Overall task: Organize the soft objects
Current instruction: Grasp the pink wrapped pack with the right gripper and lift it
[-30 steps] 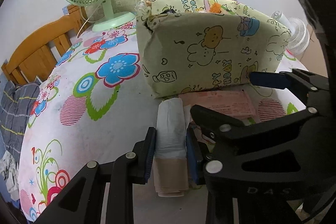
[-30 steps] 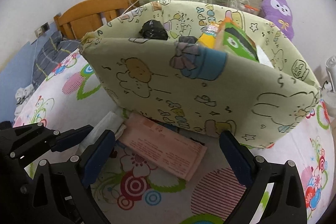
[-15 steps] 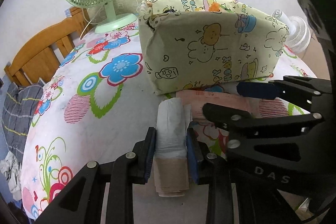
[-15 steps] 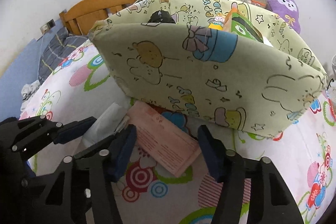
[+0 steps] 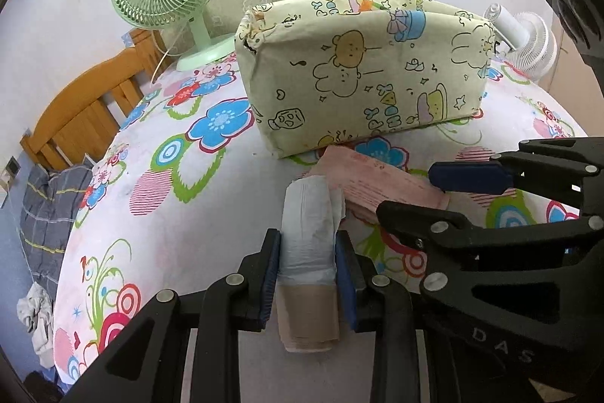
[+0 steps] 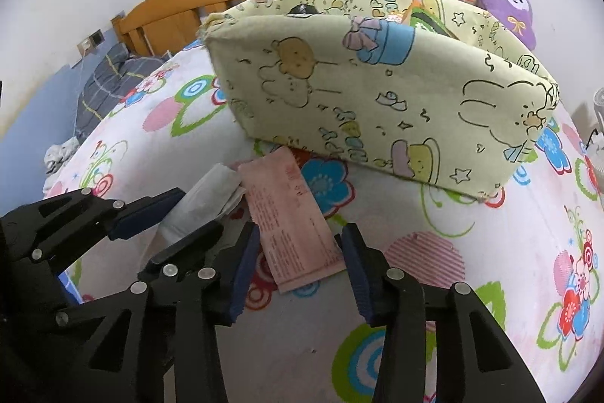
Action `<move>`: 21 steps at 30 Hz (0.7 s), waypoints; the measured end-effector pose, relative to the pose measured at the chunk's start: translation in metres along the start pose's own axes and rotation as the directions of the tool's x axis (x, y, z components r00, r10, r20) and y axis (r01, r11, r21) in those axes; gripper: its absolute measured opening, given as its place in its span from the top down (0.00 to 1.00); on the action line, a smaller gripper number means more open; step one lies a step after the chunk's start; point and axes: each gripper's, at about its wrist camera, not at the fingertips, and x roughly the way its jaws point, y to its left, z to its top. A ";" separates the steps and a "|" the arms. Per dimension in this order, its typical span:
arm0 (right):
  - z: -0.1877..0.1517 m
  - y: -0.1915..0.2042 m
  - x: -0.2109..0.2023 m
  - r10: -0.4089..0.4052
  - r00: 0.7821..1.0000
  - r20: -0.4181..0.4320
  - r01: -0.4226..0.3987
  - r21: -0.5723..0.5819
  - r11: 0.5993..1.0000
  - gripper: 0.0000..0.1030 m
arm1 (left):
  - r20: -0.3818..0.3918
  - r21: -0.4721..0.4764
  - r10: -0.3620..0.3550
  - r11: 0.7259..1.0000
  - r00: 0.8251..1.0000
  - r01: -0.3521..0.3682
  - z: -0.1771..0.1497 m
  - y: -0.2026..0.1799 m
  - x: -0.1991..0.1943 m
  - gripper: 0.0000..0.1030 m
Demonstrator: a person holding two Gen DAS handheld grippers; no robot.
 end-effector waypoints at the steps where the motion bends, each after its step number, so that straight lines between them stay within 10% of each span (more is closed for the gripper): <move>1: -0.001 0.001 -0.001 0.003 1.000 -0.004 -0.003 0.000 1.000 0.54 | 0.001 -0.002 -0.002 1.000 1.000 0.002 -0.001 0.000 -0.001 0.72; 21: 0.016 0.013 0.013 0.005 1.000 -0.023 -0.006 -0.029 1.000 0.54 | -0.016 -0.080 -0.038 0.996 0.999 0.037 0.003 0.026 0.008 0.73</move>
